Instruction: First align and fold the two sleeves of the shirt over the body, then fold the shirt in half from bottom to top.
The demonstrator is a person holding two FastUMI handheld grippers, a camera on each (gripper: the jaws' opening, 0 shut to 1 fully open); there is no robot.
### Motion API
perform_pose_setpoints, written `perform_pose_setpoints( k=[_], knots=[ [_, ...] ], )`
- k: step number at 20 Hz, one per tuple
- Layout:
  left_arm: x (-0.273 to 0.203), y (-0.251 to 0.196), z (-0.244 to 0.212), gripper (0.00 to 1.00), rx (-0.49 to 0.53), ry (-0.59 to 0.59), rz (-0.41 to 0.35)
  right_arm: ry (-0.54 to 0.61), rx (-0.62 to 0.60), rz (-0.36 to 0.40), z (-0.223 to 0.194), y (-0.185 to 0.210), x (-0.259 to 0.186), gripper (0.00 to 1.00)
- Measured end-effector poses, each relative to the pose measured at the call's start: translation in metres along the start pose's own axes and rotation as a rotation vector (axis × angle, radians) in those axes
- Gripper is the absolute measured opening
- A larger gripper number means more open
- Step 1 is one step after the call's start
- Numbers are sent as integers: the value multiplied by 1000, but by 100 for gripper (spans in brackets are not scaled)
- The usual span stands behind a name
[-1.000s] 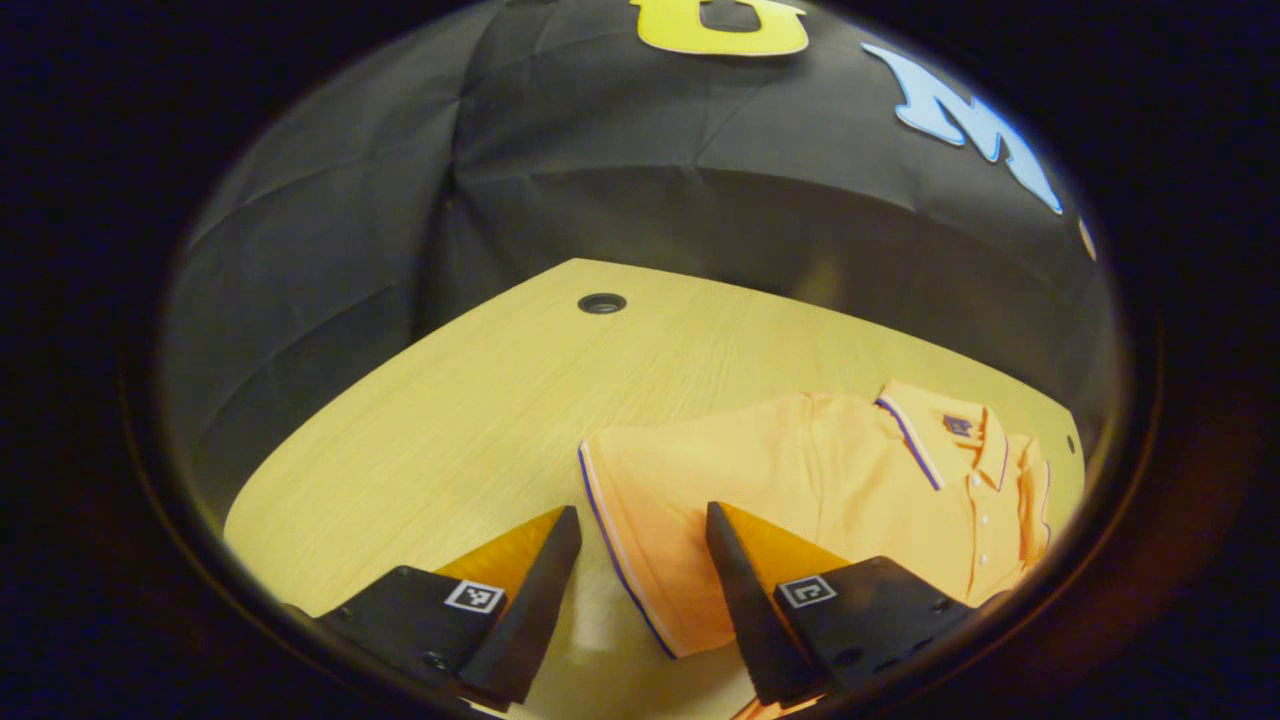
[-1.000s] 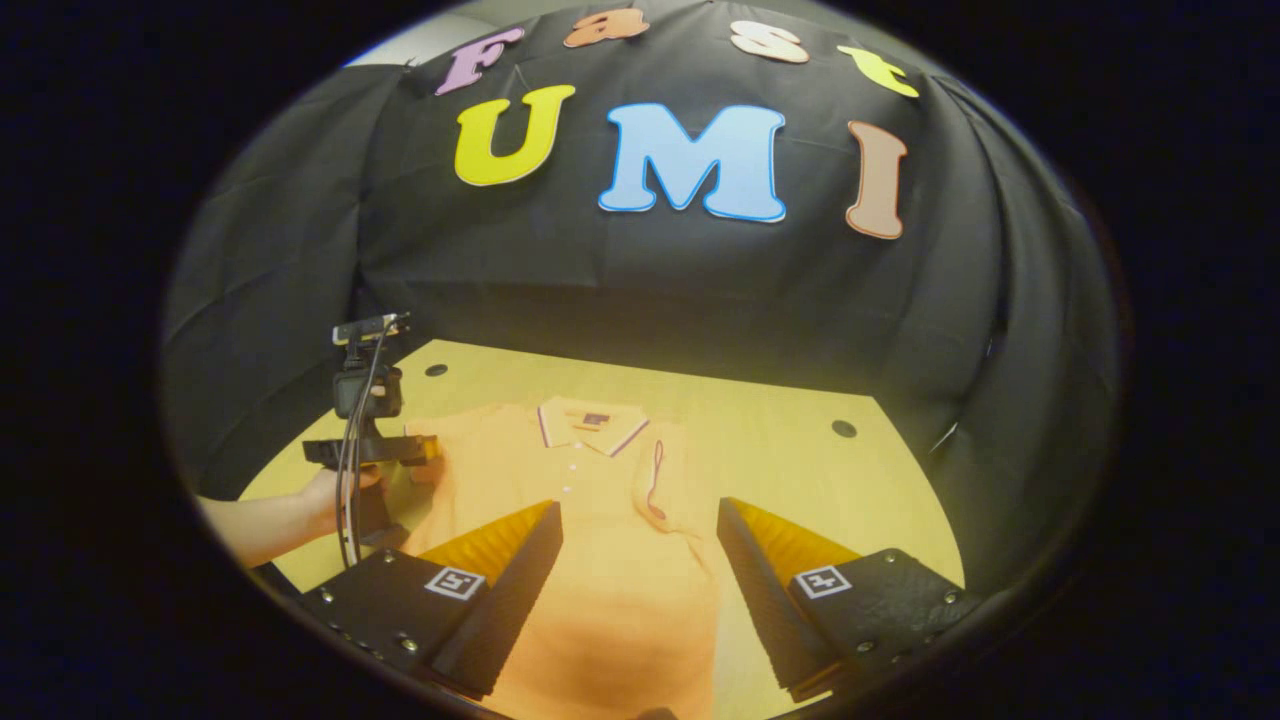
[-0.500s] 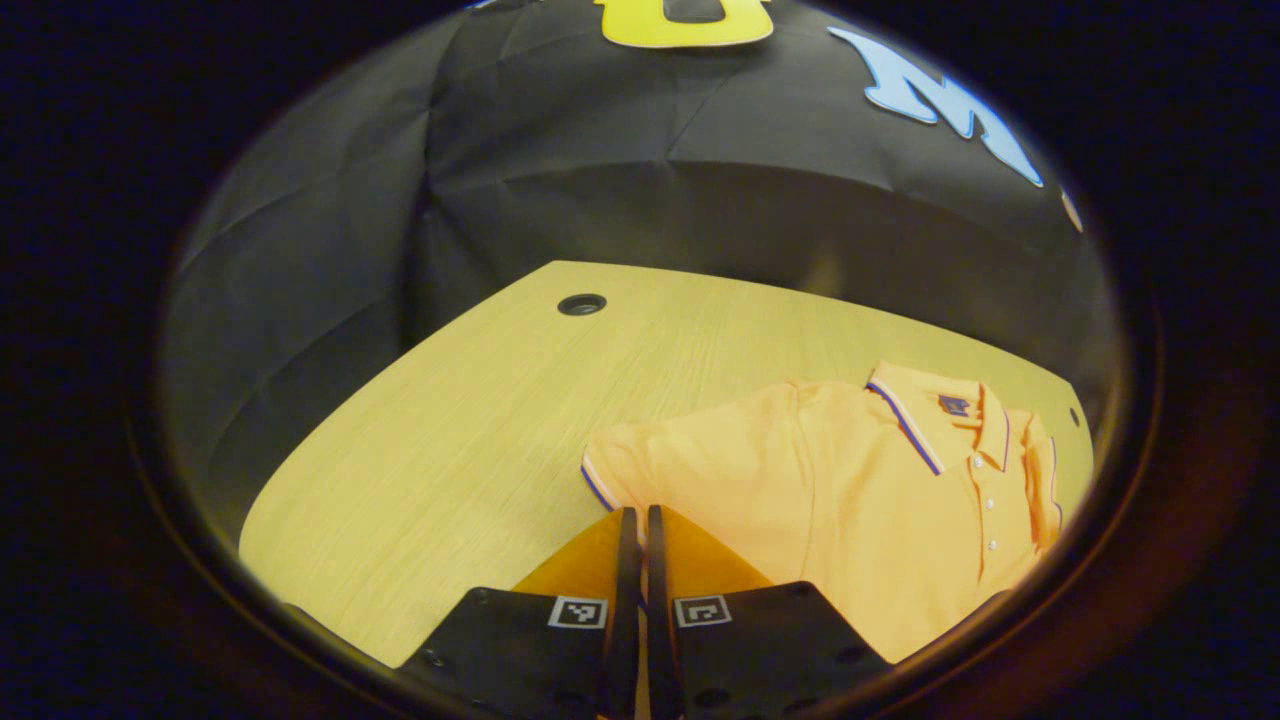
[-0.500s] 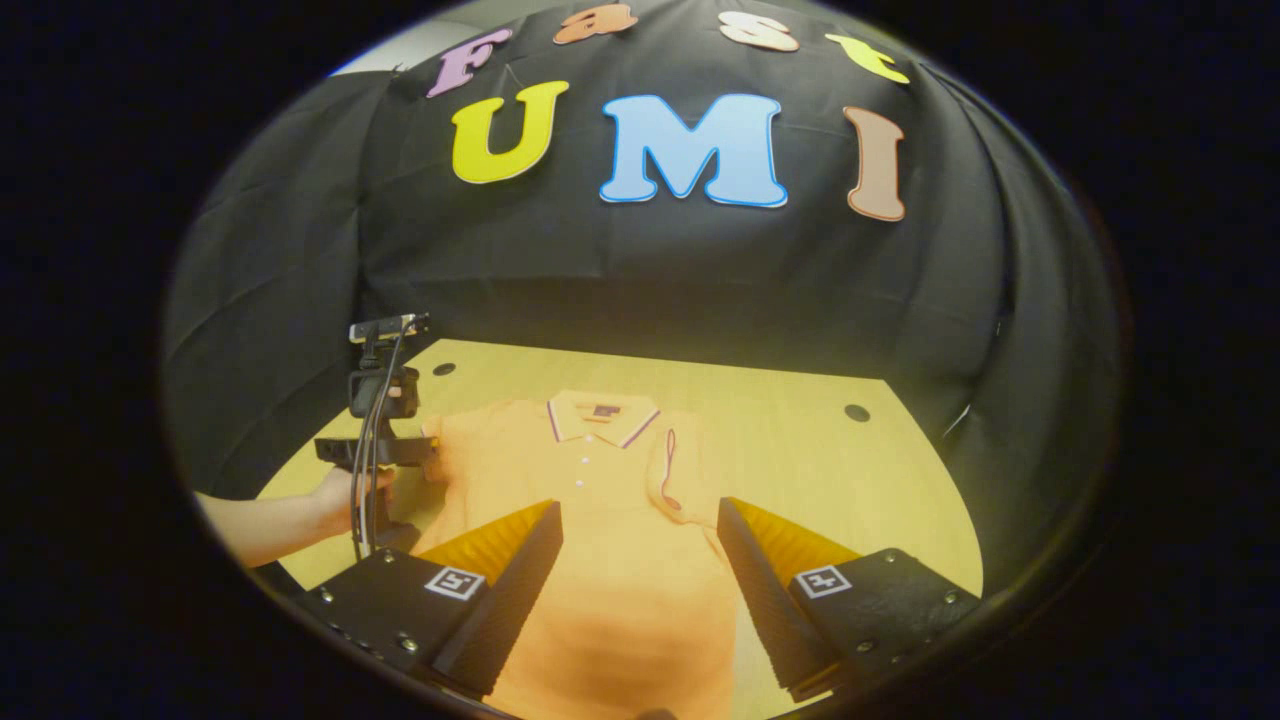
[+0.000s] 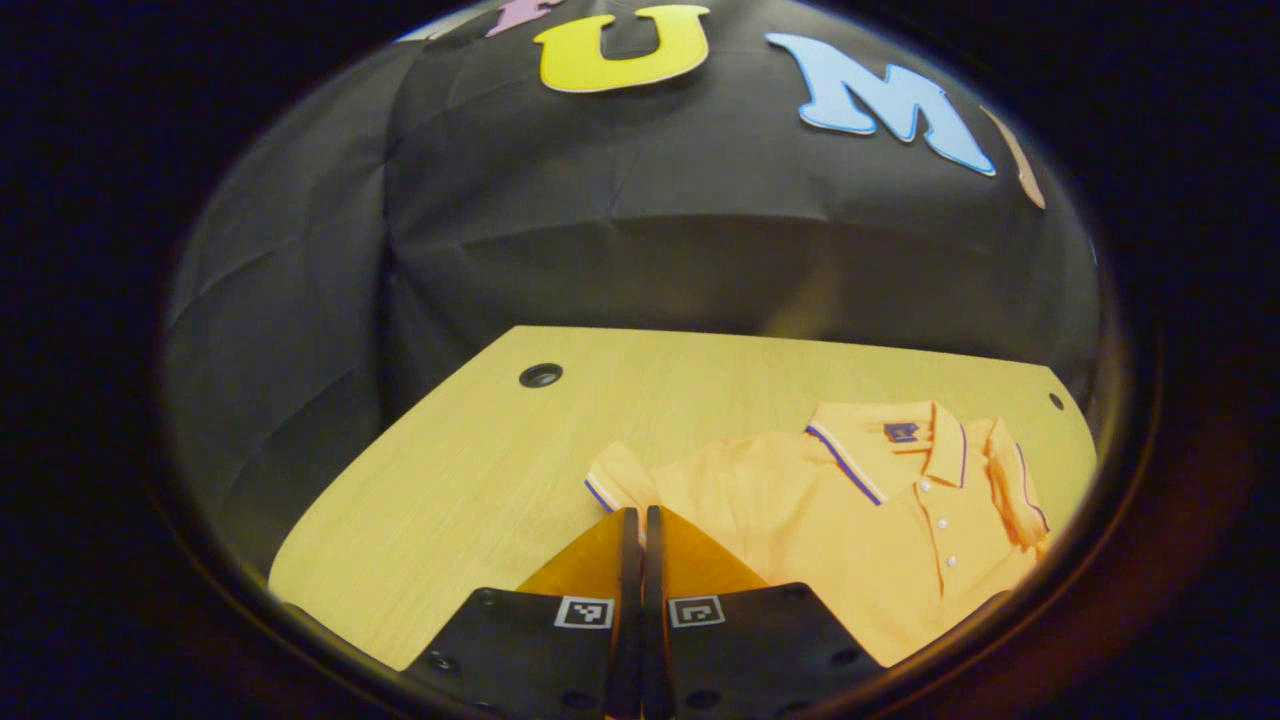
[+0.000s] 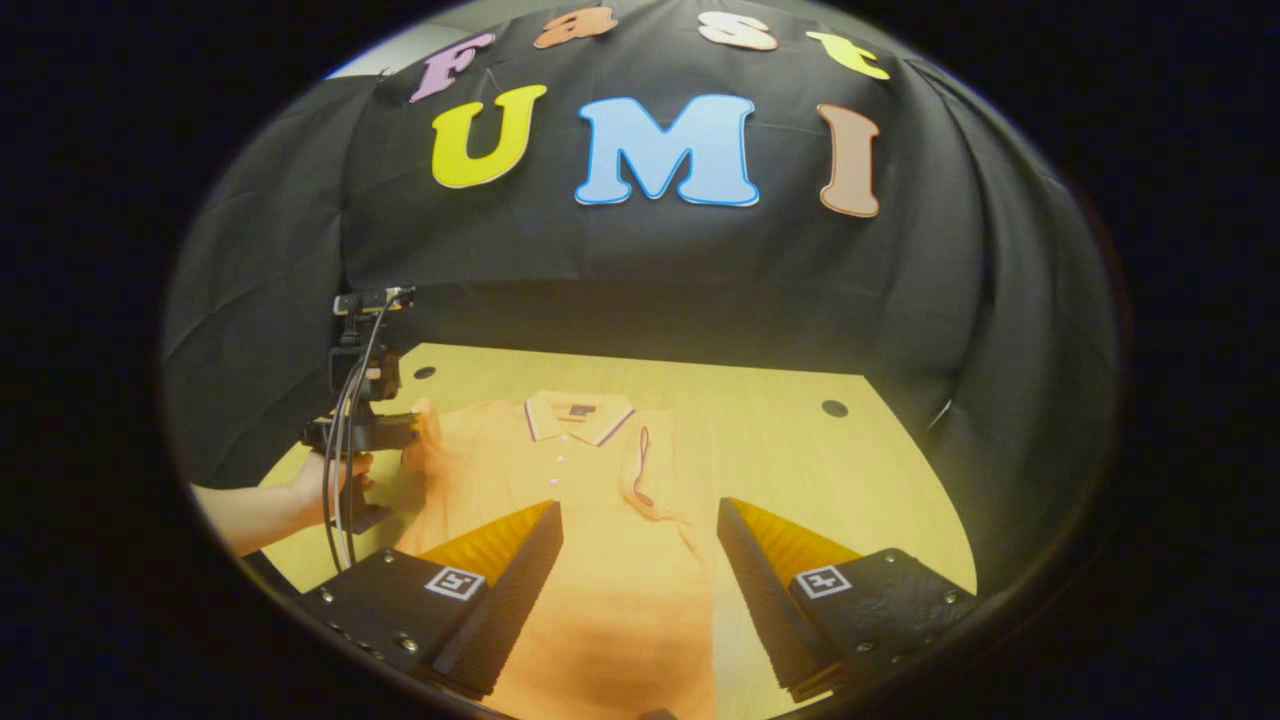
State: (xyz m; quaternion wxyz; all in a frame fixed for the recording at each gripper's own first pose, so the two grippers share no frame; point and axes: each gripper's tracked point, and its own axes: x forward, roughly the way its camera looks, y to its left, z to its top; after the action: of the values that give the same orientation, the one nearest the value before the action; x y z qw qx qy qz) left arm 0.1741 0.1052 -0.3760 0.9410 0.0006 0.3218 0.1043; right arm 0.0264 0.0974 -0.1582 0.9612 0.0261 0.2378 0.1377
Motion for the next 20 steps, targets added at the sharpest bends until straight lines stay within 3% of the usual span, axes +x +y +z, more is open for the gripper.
perform_pose_setpoints(
  k=[10, 16, 19, 20],
  knots=[
    [-8, -86, -1, 6, 205, -5, -139, 19, 29, -41, -14, -15, -1, 96],
    [-4, -115, -18, 5, 239, 30, -231, 30, 110, -121, -21, -16, 0, 96],
    [-4, -127, -23, 8, 243, 41, -279, 29, 131, -161, -24, -15, 2, 96],
    [-7, -129, -25, 17, 240, 45, -300, 29, 131, -171, -25, -15, 2, 96]
  ],
)
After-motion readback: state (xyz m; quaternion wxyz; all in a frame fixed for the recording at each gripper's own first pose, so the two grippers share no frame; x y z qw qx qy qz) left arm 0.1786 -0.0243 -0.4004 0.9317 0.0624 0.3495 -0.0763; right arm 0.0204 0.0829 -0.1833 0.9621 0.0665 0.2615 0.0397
